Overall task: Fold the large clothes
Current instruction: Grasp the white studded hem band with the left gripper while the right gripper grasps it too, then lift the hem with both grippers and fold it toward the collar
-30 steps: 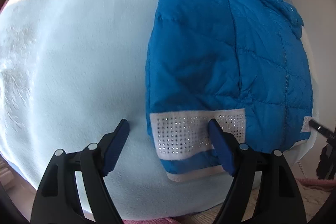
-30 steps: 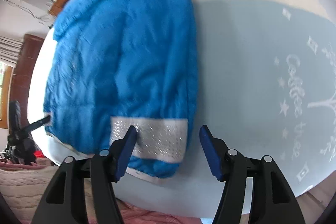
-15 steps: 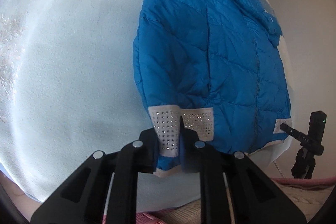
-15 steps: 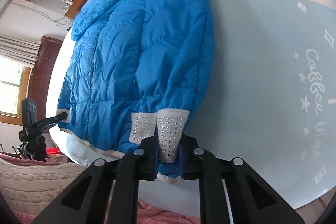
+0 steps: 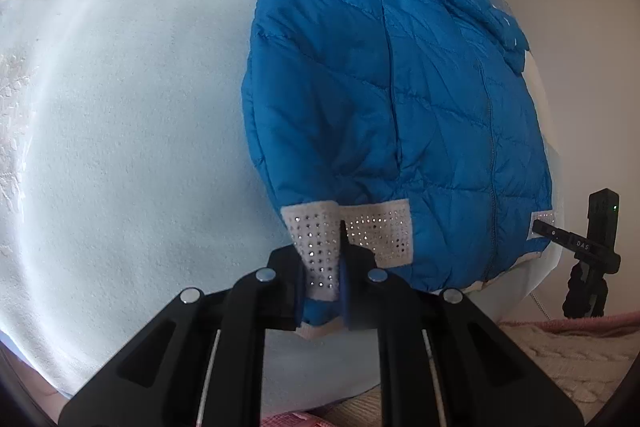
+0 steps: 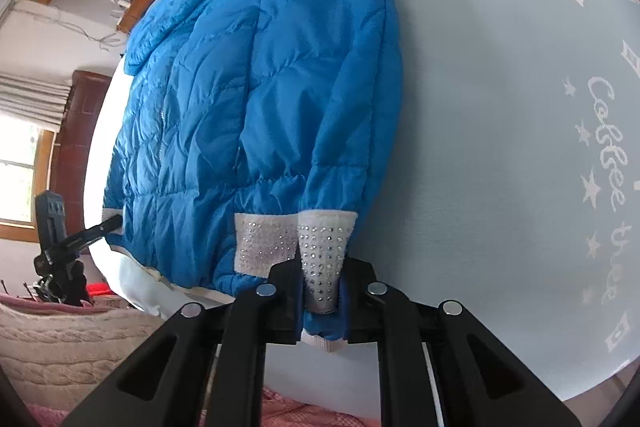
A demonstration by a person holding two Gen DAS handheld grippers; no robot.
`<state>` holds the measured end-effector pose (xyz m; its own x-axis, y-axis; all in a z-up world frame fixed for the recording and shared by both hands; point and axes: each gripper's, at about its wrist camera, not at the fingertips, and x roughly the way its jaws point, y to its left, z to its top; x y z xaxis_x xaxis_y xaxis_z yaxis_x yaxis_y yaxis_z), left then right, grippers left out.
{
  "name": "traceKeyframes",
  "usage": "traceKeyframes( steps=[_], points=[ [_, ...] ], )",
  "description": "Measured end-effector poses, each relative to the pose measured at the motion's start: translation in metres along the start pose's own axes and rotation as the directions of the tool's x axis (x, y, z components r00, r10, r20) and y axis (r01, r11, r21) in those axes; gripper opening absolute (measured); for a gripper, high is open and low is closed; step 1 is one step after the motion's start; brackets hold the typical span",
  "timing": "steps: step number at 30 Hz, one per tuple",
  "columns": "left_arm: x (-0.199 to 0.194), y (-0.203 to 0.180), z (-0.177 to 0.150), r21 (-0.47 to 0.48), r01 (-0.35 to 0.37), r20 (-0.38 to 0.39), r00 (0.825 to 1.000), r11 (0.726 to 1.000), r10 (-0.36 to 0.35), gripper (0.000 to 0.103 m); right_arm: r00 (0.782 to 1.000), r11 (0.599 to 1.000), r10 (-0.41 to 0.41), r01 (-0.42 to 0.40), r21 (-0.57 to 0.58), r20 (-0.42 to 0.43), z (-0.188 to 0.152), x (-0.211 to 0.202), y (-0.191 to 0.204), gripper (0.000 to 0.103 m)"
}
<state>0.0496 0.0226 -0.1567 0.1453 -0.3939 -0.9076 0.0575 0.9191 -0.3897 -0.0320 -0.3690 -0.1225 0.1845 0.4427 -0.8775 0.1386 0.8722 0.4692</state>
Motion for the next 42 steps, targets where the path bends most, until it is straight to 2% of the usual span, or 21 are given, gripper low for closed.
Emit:
traceKeyframes(
  steps=[6,9,12,14,17,21,22,26,29,31,32,35,37,42],
  points=[
    [-0.005,0.003,-0.006,-0.010,0.033,-0.023,0.999,0.999,-0.033,0.010,1.000,1.000,0.003,-0.004,-0.026,-0.031,-0.006,-0.006,0.003,0.011],
    [-0.007,0.003,-0.012,0.009,0.024,-0.042,0.999,1.000,-0.023,0.010,0.999,0.999,-0.007,0.005,-0.038,-0.051,-0.008,-0.006,0.004,0.011],
    [-0.005,-0.001,-0.018,0.035,0.023,-0.075,0.997,0.999,-0.020,0.011,0.998,1.000,-0.008,0.007,-0.023,-0.066,-0.010,-0.006,0.000,0.011],
    [-0.001,0.002,-0.018,0.017,0.032,-0.092,0.995,0.999,-0.030,0.011,0.998,1.000,-0.003,0.003,-0.006,-0.069,-0.008,-0.004,-0.003,0.011],
    [0.000,0.006,-0.008,-0.028,0.061,-0.094,0.994,0.998,-0.063,0.010,0.998,1.000,0.018,-0.017,0.021,-0.060,-0.001,-0.004,-0.007,0.011],
    [-0.033,-0.001,0.011,-0.027,0.175,-0.010,0.984,0.984,-0.175,0.009,0.996,0.995,0.094,-0.094,0.039,-0.003,0.010,-0.028,-0.007,0.009],
    [-0.046,-0.005,0.018,-0.014,0.214,0.025,0.977,0.977,-0.214,0.009,0.994,0.993,0.109,-0.110,0.034,0.024,0.016,-0.037,-0.004,0.009],
    [-0.088,-0.019,0.053,0.045,0.284,0.144,0.947,0.958,-0.288,0.009,0.985,0.993,0.122,-0.122,-0.011,0.118,0.040,-0.072,0.011,0.009],
    [-0.102,-0.026,0.086,0.058,0.346,0.205,0.914,0.936,-0.351,0.009,0.976,0.992,0.126,-0.119,-0.048,0.179,0.073,-0.098,0.025,0.009],
    [-0.104,-0.031,0.108,0.059,0.357,0.231,0.903,0.932,-0.361,0.009,0.968,0.989,0.146,-0.137,-0.060,0.202,0.092,-0.109,0.030,0.009],
    [-0.105,-0.031,0.123,0.059,0.378,0.245,0.892,0.924,-0.380,0.009,0.964,0.987,0.159,-0.148,-0.066,0.212,0.106,-0.114,0.032,0.009],
    [-0.101,-0.039,0.162,0.080,0.381,0.265,0.883,0.921,-0.388,0.009,0.959,0.983,0.173,-0.154,-0.101,0.222,0.142,-0.123,0.042,0.009],
    [-0.097,-0.045,0.186,0.108,0.362,0.272,0.885,0.926,-0.378,0.009,0.961,0.983,0.163,-0.137,-0.126,0.224,0.166,-0.125,0.049,0.009],
    [-0.079,-0.048,0.250,0.108,0.356,0.285,0.883,0.928,-0.372,0.009,0.954,0.978,0.201,-0.184,-0.096,0.222,0.235,-0.117,0.048,0.009]
  ],
)
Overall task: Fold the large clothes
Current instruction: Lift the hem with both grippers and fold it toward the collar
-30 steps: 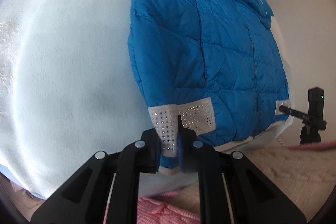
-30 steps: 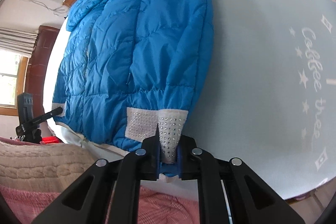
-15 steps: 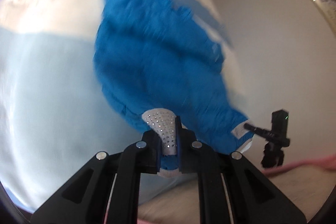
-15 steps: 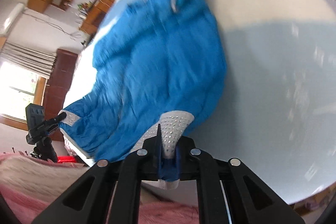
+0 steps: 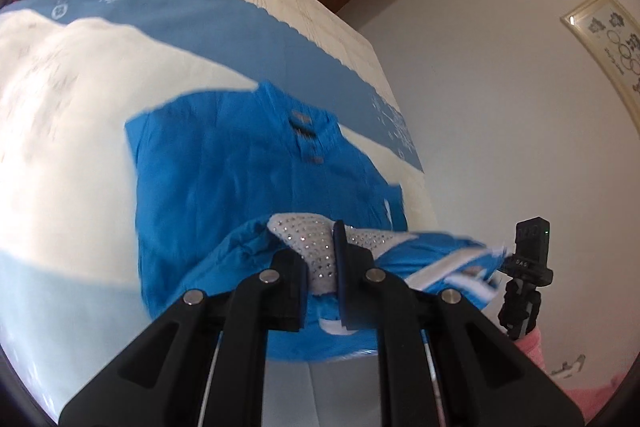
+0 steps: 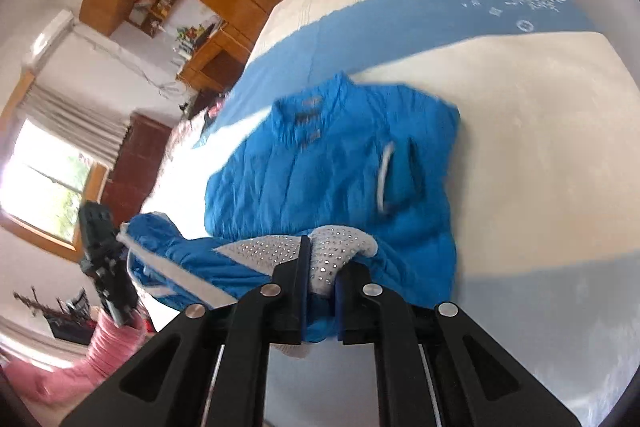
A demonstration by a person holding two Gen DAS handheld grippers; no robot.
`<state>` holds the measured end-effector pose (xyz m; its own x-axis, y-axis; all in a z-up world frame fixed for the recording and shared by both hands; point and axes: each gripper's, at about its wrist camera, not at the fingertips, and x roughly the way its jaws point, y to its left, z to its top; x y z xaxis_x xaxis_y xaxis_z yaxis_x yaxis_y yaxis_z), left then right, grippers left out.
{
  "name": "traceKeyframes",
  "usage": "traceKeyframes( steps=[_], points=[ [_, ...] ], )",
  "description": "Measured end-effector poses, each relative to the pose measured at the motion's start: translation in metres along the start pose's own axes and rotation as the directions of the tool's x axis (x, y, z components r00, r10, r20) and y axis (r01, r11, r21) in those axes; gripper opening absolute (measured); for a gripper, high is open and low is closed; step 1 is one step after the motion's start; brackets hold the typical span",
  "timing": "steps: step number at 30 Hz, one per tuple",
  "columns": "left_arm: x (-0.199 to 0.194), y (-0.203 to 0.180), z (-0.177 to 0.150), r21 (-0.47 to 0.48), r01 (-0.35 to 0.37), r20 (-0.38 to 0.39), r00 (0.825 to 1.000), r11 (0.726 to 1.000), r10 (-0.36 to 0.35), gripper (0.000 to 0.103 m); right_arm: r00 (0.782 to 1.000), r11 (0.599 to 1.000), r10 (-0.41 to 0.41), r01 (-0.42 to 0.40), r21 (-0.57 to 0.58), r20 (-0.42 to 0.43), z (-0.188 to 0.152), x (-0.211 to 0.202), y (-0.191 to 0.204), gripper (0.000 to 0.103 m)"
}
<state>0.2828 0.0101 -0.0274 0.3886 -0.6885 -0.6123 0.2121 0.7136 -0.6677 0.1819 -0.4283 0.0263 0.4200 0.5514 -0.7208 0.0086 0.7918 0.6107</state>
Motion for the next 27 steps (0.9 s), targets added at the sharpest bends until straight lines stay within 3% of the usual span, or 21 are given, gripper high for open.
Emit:
traceKeyframes(
  steps=[8,17,21,24,26,27],
  points=[
    [0.048,0.028,0.068,-0.032,-0.054,0.003,0.999,0.998,0.054,0.010,1.000,0.998,0.006,-0.005,0.058,-0.018,0.088,0.055,-0.026,0.009],
    [0.104,0.089,0.096,-0.138,-0.152,-0.086,0.986,0.979,0.141,0.012,0.994,0.992,-0.045,0.056,0.112,-0.103,0.134,0.120,-0.055,0.011],
    [0.112,0.105,0.099,-0.190,-0.123,-0.112,0.988,0.974,0.103,0.015,0.990,0.985,-0.038,0.060,0.159,-0.135,0.141,0.131,-0.067,0.016],
    [0.105,0.107,0.102,-0.210,-0.073,-0.121,0.991,0.975,0.048,0.020,0.992,0.984,0.011,0.012,0.175,-0.129,0.140,0.123,-0.070,0.025],
    [0.094,0.107,0.103,-0.229,-0.019,-0.124,0.992,0.973,-0.010,0.028,0.992,0.984,0.035,-0.013,0.179,-0.121,0.139,0.116,-0.070,0.029],
    [0.085,0.107,0.103,-0.236,0.011,-0.114,0.993,0.972,-0.038,0.039,0.992,0.984,0.049,-0.028,0.175,-0.115,0.137,0.112,-0.070,0.030]
  ],
)
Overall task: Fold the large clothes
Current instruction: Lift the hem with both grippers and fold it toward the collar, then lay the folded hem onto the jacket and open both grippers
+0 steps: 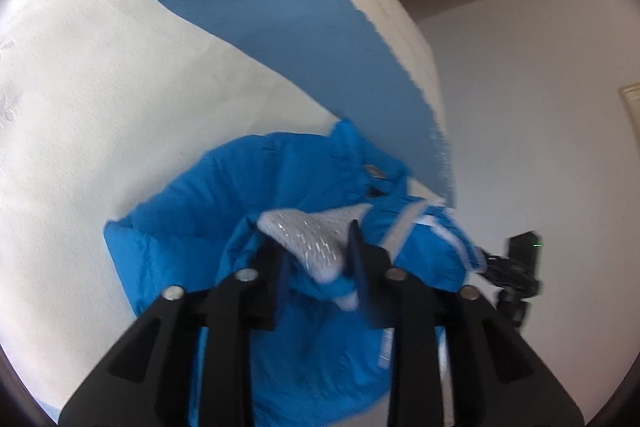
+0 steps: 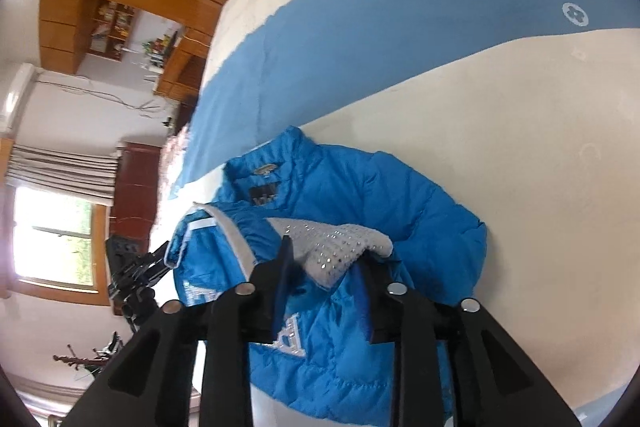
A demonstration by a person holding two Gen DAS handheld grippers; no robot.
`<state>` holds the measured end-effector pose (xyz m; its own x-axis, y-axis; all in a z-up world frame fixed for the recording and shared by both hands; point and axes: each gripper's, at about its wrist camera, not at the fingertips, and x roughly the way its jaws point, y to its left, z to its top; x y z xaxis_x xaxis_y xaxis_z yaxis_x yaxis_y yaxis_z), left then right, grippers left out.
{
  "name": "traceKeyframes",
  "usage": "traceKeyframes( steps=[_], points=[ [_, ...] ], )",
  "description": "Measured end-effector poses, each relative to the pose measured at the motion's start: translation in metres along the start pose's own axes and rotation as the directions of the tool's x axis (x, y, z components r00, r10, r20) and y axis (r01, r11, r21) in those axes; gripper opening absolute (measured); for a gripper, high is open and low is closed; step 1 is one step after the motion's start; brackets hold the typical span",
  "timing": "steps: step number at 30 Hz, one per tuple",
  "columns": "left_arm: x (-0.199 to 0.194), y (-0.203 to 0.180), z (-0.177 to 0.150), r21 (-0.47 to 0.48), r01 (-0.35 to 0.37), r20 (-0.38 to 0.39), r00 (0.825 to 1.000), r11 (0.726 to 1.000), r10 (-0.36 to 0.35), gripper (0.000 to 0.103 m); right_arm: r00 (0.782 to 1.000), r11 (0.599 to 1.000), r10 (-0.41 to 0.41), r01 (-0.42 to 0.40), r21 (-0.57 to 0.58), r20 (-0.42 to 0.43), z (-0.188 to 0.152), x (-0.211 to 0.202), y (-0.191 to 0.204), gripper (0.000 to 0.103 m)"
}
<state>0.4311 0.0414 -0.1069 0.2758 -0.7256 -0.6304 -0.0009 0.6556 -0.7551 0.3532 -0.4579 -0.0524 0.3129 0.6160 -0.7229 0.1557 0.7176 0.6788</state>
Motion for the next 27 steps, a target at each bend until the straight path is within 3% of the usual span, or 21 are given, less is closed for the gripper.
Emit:
traceKeyframes(
  steps=[1,2,4,5,7,9,12,15,17,18,19,20,22,25,27],
  points=[
    [-0.010,-0.002,-0.002,0.009,0.003,0.019,1.000,1.000,-0.003,0.052,1.000,1.000,0.001,-0.001,-0.013,0.004,-0.002,-0.003,0.002,0.032],
    [-0.020,-0.005,-0.004,0.026,0.002,0.040,0.999,1.000,-0.003,0.056,1.000,1.000,-0.004,0.005,-0.028,0.010,-0.005,-0.005,0.004,0.039],
    [-0.038,-0.009,-0.007,0.049,0.025,0.062,0.998,0.999,-0.028,0.057,0.999,0.998,-0.030,0.032,-0.057,0.042,-0.012,-0.014,0.007,0.058],
    [-0.049,-0.010,-0.011,0.056,0.020,0.078,0.997,0.998,-0.025,0.057,0.997,0.996,-0.046,0.051,-0.073,0.069,-0.018,-0.021,0.008,0.060],
    [-0.060,-0.015,-0.019,0.099,-0.050,0.106,0.994,0.994,0.039,0.061,0.995,0.994,-0.059,0.065,-0.087,0.076,-0.023,-0.025,0.008,0.060],
    [-0.057,-0.017,-0.032,0.153,-0.184,0.115,0.979,0.971,0.168,0.061,0.993,0.990,-0.098,0.104,-0.097,0.068,-0.032,-0.021,0.007,0.060],
    [-0.037,-0.014,-0.046,0.175,-0.250,0.079,0.968,0.952,0.239,0.061,0.983,0.977,-0.177,0.181,-0.116,0.044,-0.042,-0.002,0.003,0.059],
    [-0.010,-0.019,-0.064,0.220,-0.298,0.052,0.954,0.929,0.294,0.061,0.973,0.963,-0.230,0.232,-0.134,0.033,-0.050,0.017,0.001,0.049],
    [0.003,-0.025,-0.072,0.263,-0.362,0.071,0.932,0.894,0.356,0.061,0.956,0.944,-0.289,0.292,-0.155,0.042,-0.053,0.027,0.004,0.035],
    [0.010,-0.029,-0.075,0.281,-0.400,0.085,0.916,0.872,0.392,0.053,0.952,0.939,-0.302,0.306,-0.158,0.049,-0.054,0.029,0.006,0.030],
    [0.014,-0.029,-0.075,0.287,-0.425,0.095,0.905,0.859,0.416,0.038,0.946,0.932,-0.317,0.323,-0.163,0.062,-0.054,0.030,0.008,0.020],
    [0.018,-0.031,-0.075,0.286,-0.442,0.109,0.896,0.850,0.430,0.031,0.944,0.930,-0.320,0.329,-0.165,0.076,-0.054,0.028,0.010,0.015],
    [0.018,-0.035,-0.073,0.276,-0.447,0.138,0.895,0.851,0.425,0.015,0.946,0.935,-0.308,0.320,-0.155,0.097,-0.051,0.022,0.013,0.010],
    [0.016,-0.051,-0.069,0.279,-0.466,0.217,0.883,0.840,0.417,0.013,0.947,0.945,-0.295,0.309,-0.106,0.127,-0.042,0.012,0.009,0.008],
    [0.019,-0.053,-0.063,0.272,-0.477,0.223,0.876,0.836,0.427,0.013,0.945,0.948,-0.303,0.312,-0.065,0.123,-0.035,0.015,0.002,0.008]
  ],
)
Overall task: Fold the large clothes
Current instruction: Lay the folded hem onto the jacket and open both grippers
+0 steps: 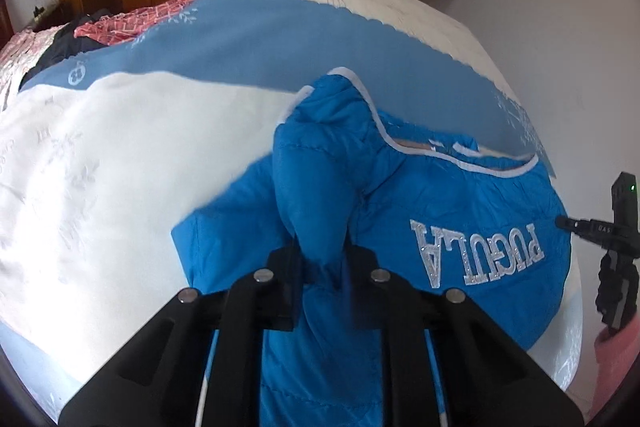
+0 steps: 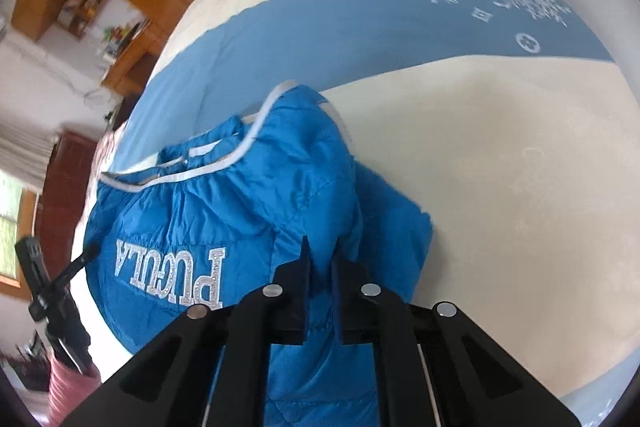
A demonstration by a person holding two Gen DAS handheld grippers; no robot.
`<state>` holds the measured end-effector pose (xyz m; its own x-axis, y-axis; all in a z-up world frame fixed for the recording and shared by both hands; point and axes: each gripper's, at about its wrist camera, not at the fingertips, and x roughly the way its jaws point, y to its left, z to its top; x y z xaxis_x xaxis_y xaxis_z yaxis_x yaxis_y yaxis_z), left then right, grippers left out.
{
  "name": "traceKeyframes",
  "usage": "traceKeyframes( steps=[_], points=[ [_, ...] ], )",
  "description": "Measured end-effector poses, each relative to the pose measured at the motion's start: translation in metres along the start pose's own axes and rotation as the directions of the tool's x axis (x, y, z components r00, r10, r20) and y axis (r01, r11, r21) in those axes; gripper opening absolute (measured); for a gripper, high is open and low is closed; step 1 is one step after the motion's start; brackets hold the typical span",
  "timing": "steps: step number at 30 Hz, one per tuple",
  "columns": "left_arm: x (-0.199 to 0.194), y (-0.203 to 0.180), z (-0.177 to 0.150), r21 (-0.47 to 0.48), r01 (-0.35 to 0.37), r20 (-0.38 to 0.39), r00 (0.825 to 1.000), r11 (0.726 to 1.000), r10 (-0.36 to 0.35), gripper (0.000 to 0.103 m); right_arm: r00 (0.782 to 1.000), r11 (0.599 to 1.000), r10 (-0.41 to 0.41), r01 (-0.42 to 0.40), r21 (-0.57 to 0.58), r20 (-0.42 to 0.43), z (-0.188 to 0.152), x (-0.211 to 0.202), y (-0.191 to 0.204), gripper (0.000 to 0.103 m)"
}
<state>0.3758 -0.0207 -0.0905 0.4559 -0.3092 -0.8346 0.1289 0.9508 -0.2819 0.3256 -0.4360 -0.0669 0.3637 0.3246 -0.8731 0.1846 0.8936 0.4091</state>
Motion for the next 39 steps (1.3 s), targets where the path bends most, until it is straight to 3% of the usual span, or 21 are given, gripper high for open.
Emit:
traceKeyframes(
  steps=[2,4,8,11,14,17,19,20,21,24,28,30,32,39],
  points=[
    [0.018,-0.001,0.002,0.010,-0.036,-0.053,0.998,0.999,0.037,0.014,0.999,0.999,-0.030,0.030,0.014,-0.017,0.001,0.010,-0.004,0.008],
    [0.042,0.008,0.002,-0.021,-0.034,-0.113,0.993,0.999,0.032,0.022,0.998,0.998,-0.046,0.047,0.029,-0.038,-0.002,0.025,-0.011,0.008],
    [0.054,0.028,-0.003,-0.095,0.012,-0.123,0.992,0.995,-0.024,0.026,0.998,0.997,-0.050,0.051,0.056,-0.032,-0.010,0.039,-0.019,0.010],
    [0.050,0.021,-0.003,-0.067,-0.035,-0.120,0.992,0.997,0.027,0.027,0.995,0.995,-0.098,0.098,0.022,0.008,-0.015,0.034,-0.012,0.011],
    [0.026,0.010,-0.001,-0.026,-0.129,-0.055,0.990,0.991,0.128,0.033,0.977,0.991,-0.136,0.132,0.031,0.163,-0.024,0.003,-0.002,0.017],
    [-0.020,-0.009,-0.005,-0.001,-0.234,0.127,0.964,0.972,0.233,0.034,0.950,0.993,-0.113,0.102,0.055,0.292,-0.041,-0.029,0.006,0.019],
    [-0.041,-0.031,-0.014,0.026,-0.216,0.206,0.957,0.976,0.206,0.033,0.934,0.997,-0.080,0.079,0.018,0.349,-0.059,-0.042,0.027,0.019],
    [-0.045,-0.044,-0.019,0.044,-0.184,0.216,0.961,0.982,0.171,0.033,0.930,0.998,-0.064,0.068,0.001,0.361,-0.065,-0.042,0.036,0.019],
    [-0.045,-0.061,-0.027,0.069,-0.124,0.207,0.973,0.990,0.107,0.033,0.931,0.999,-0.028,0.043,-0.033,0.364,-0.077,-0.037,0.052,0.019],
    [-0.033,-0.094,-0.047,0.120,-0.049,0.191,0.981,0.991,0.026,0.024,0.931,0.994,0.027,0.013,-0.107,0.364,-0.095,-0.013,0.090,0.017],
    [0.000,-0.106,-0.065,0.111,-0.009,0.126,0.992,0.994,-0.005,0.020,0.934,0.993,0.058,-0.018,-0.116,0.353,-0.099,0.020,0.110,0.011],
    [0.019,-0.109,-0.070,0.106,-0.033,0.105,0.994,0.994,0.022,0.017,0.935,0.994,0.013,0.026,-0.104,0.355,-0.103,0.038,0.110,0.010],
    [0.035,-0.097,-0.073,0.088,-0.027,0.084,0.996,0.996,0.019,0.016,0.936,0.996,0.011,0.020,-0.084,0.351,-0.106,0.049,0.105,0.005],
    [0.061,-0.087,-0.082,0.114,-0.018,0.075,0.997,0.993,0.009,0.015,0.928,0.977,-0.071,0.138,-0.161,0.365,-0.115,0.077,0.112,0.004]
  ],
)
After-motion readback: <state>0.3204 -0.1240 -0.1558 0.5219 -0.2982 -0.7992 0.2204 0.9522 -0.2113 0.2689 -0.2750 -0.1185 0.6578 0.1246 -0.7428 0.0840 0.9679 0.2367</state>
